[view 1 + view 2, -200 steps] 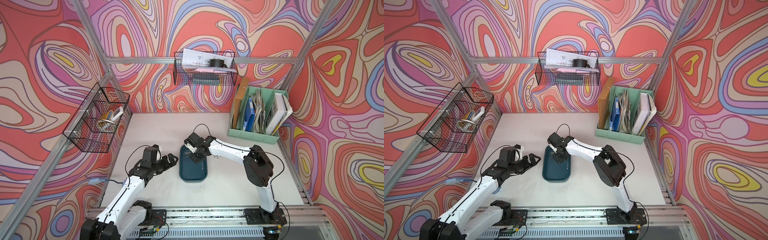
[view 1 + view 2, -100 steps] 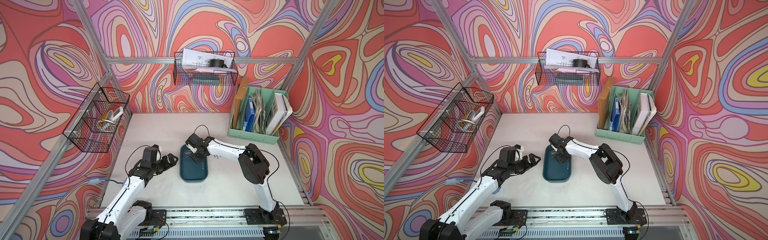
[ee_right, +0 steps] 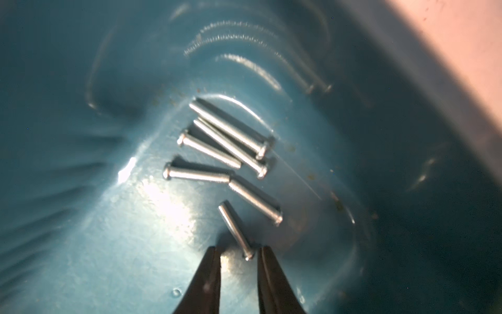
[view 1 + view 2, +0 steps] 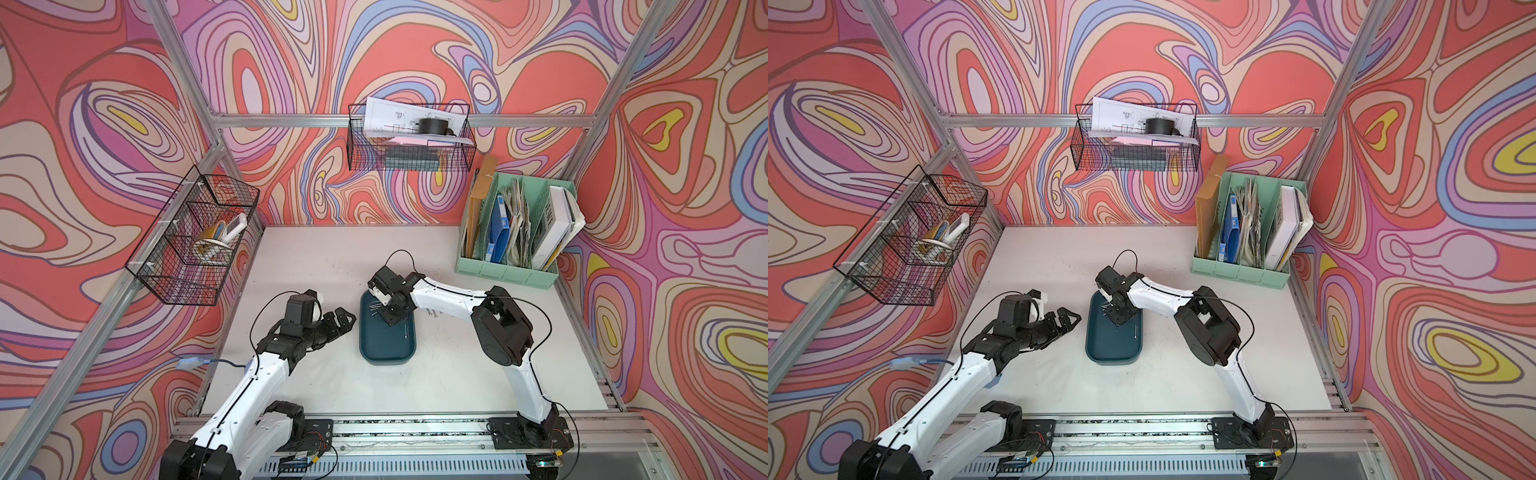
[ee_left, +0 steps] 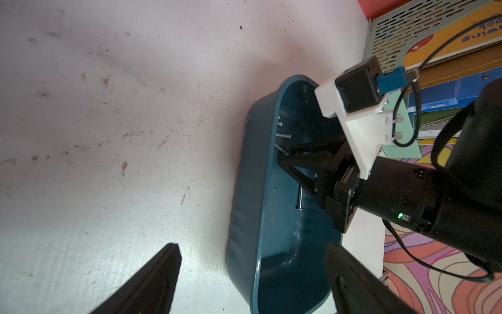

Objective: Take out the screws from the storage box
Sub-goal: Pick up the screw from the storage box.

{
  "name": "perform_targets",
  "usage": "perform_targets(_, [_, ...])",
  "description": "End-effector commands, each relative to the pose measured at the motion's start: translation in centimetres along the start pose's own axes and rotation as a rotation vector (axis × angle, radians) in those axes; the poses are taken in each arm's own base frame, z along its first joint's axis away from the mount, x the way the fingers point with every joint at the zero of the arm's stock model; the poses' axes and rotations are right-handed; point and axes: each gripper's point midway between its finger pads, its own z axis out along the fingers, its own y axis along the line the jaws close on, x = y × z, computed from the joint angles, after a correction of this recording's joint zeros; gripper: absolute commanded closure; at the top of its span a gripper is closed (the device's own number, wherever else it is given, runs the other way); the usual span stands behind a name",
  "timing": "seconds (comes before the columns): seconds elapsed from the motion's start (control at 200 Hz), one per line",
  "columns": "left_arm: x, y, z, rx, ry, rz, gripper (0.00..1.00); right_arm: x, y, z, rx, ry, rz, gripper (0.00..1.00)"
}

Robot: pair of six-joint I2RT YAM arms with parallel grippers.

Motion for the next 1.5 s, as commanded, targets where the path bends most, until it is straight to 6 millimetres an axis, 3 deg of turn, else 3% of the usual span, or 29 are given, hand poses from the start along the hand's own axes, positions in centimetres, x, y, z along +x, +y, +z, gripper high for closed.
perform_targets(0.0, [-0.2, -0.5, -0.5, 0.000, -0.008, 0.022, 0.11, -0.1, 0.1, 0.9, -0.015, 0.007, 0.015, 0.77])
perform_targets(0.821, [0.1, -0.3, -0.8, -0.005, -0.012, 0.021, 0.11, 0.8, 1.3, 0.9, -0.079, 0.037, 0.066, 0.98])
perform_targets(1.066, [0.1, -0.3, -0.8, -0.005, -0.013, 0.022, 0.11, 0.0, 2.0, -2.5, -0.126, -0.032, 0.098, 1.00])
perform_targets(1.312, [0.1, -0.3, -0.7, -0.003, -0.013, 0.021, 0.11, 1.8, 1.9, -5.0, -0.126, -0.052, 0.152, 1.00])
perform_targets(1.492, [0.0, -0.3, -0.5, 0.000, -0.011, 0.016, 0.11, 1.3, 1.3, -7.6, -0.107, -0.114, 0.196, 1.00])
